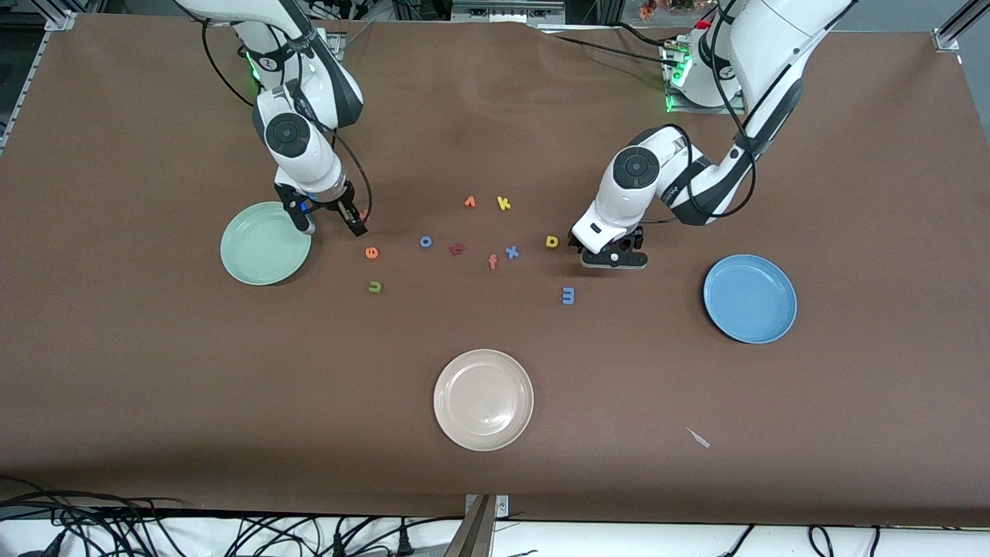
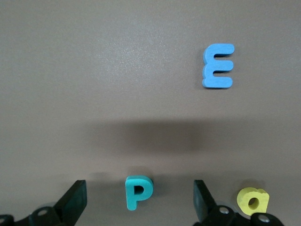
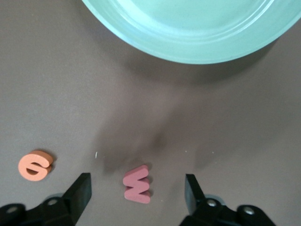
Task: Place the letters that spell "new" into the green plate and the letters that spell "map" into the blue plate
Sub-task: 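Grasp the P with the left gripper while the right gripper places the W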
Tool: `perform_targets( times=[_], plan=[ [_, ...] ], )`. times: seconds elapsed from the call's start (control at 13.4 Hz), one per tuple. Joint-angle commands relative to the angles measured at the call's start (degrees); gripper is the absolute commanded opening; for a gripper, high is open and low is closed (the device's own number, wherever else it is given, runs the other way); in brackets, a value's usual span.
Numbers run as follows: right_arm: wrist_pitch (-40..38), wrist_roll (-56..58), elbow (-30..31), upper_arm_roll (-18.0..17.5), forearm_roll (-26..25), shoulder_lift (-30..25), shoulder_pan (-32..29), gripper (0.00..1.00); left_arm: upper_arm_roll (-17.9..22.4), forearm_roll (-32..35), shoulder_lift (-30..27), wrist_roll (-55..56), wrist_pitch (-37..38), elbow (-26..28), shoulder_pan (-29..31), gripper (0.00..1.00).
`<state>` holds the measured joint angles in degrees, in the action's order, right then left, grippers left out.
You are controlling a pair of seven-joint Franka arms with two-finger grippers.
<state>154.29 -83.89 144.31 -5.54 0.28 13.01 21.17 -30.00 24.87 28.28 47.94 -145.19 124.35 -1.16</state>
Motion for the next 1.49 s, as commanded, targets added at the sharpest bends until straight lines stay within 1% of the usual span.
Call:
perform_targets(
  times=[0.0, 0.15, 0.3, 0.37, 0.45, 0.52, 0.6, 0.67, 0.75, 0.82, 0.9, 0.97, 1.05, 1.12, 1.27, 1.34, 1.42],
  plan=[
    [2.7, -1.9, 0.9, -1.1, 0.0, 0.7, 0.0, 0.85, 0.0, 2.2, 1.4, -0.3, 0.5, -1.0, -0.2, 1.00],
    [2.9, -2.0, 0.9, -1.2, 0.0, 1.4, 0.4, 0.81, 0.0, 2.2, 1.7, -2.7, 1.1, -1.0, 0.1, 1.00],
    [4.0, -2.0, 0.9, -1.2, 0.0, 2.3, 0.5, 0.79, -0.1, 2.0, 2.2, -4.0, 2.6, -1.0, 0.3, 0.99],
    [5.2, -2.0, 0.9, -1.2, 0.0, 2.7, 0.5, 0.76, -0.1, 1.8, 2.6, -4.7, 2.6, -1.2, 0.4, 0.97],
    [5.7, -2.1, 0.9, -1.2, 0.0, 2.8, 0.6, 0.59, -0.1, 1.2, 3.4, -5.1, 3.2, -2.3, 0.5, 0.94],
    [5.7, -2.1, 0.9, -1.2, 0.0, 2.7, 0.6, 0.46, -0.1, 1.1, 3.5, -5.1, 3.8, -2.3, 0.5, 0.89],
    [5.7, -2.1, 0.9, -1.2, 0.0, 2.7, 0.6, 0.35, -0.1, 1.1, 3.5, -5.1, 4.0, -2.4, 0.5, 0.80],
    [5.7, -2.1, 0.9, -1.2, 0.0, 2.7, 0.6, 0.29, -0.1, 0.1, 3.5, -5.1, 4.0, -2.4, 0.5, 0.70],
    [5.7, -2.0, 0.9, -1.2, 0.0, 2.8, 0.6, 0.22, -0.1, -0.4, 3.5, -5.1, 4.0, -2.4, 0.4, 0.63],
    [5.6, -2.0, 0.8, -1.2, 0.0, 2.8, 0.6, 0.15, -0.1, -0.4, 3.6, -5.1, 4.0, -3.0, 0.3, 0.59],
    [5.4, -1.7, 0.8, -1.2, -0.1, 2.3, 0.6, 0.15, -0.1, -0.4, 3.6, -5.1, 4.0, -3.0, 0.4, 0.54],
    [5.3, -1.0, 0.7, -1.1, -0.1, 1.5, 0.6, 0.14, -0.1, -0.4, 3.6, -5.1, 4.0, -3.0, 0.3, 0.52],
    [5.0, 0.7, 0.5, -1.1, -0.1, 0.6, 0.6, 0.13, -0.1, -0.4, 3.6, -5.1, 4.1, -3.0, 0.3, 0.48],
    [3.7, 3.5, 0.5, -0.7, 0.0, -1.2, 0.5, 0.13, -0.1, -0.4, 3.5, -5.1, 4.7, -3.0, 0.2, 0.46],
    [-3.7, 11.9, -0.4, 3.1, 0.0, -4.9, 0.4, 0.13, -0.1, -0.4, 3.5, -5.1, 5.5, -3.0, 0.1, 0.41],
    [-6.3, 16.6, -1.0, 5.0, 0.0, -6.1, 0.4, 0.13, -0.1, -0.4, 3.5, -5.1, 5.6, -3.0, 0.2, 0.39],
    [-7.2, 21.1, -1.5, 8.1, 0.0, -6.8, 0.4, 0.13, -0.1, -0.5, 3.5, -5.1, 5.6, -3.0, 0.2, 0.38]
  ],
)
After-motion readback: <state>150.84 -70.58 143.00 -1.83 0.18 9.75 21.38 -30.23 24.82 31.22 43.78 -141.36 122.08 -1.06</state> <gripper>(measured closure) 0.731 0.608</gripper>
